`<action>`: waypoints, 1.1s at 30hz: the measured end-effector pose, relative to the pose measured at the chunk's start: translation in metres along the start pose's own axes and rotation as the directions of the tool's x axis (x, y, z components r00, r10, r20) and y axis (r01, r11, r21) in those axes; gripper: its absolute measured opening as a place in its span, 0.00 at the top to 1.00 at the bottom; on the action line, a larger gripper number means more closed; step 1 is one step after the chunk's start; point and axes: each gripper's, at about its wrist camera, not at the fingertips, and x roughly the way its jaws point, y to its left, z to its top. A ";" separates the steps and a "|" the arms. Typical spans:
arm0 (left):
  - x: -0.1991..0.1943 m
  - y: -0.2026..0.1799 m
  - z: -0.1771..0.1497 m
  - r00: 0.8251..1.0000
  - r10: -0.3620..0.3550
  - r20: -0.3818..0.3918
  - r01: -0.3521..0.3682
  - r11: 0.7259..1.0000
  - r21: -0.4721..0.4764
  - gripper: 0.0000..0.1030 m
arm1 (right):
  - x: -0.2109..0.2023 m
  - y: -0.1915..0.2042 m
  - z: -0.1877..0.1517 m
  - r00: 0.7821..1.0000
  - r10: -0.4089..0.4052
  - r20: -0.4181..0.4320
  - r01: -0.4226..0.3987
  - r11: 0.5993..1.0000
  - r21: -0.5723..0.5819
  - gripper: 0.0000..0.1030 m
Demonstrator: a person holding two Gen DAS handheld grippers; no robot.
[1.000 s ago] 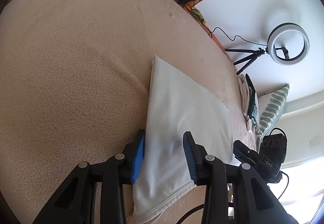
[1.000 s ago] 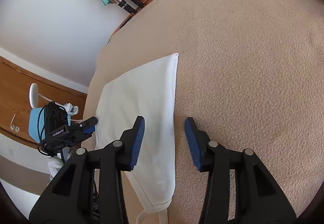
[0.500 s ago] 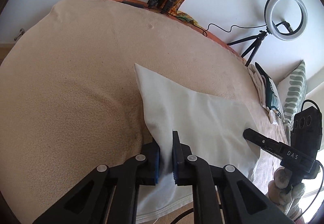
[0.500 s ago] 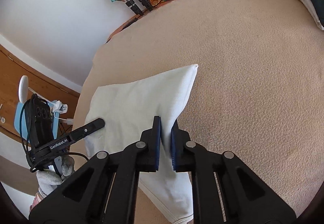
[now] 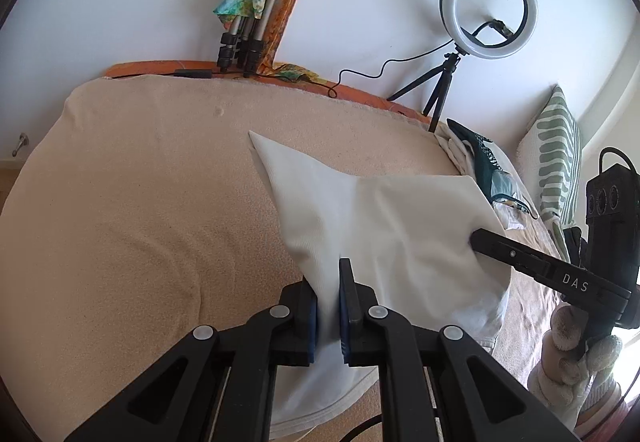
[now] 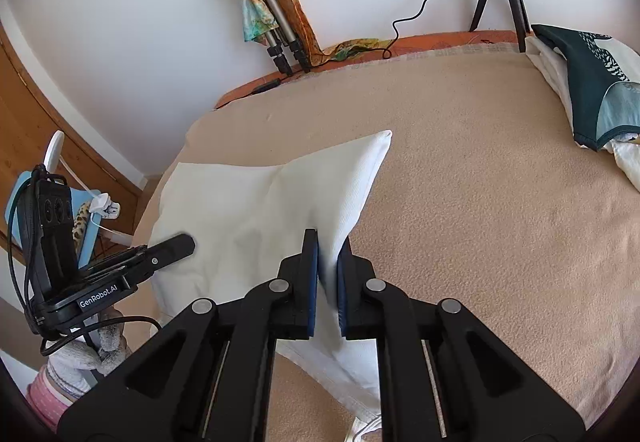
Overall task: Fold small clothes
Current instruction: 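Carry the folded tank top with both grippers onto the clothes pile by the pillow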
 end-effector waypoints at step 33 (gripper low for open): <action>0.147 -0.271 0.087 0.976 -0.218 -0.013 0.214 0.946 0.245 0.95 | -0.157 -0.244 0.082 0.936 -0.306 0.175 0.293 0.951 0.101 0.91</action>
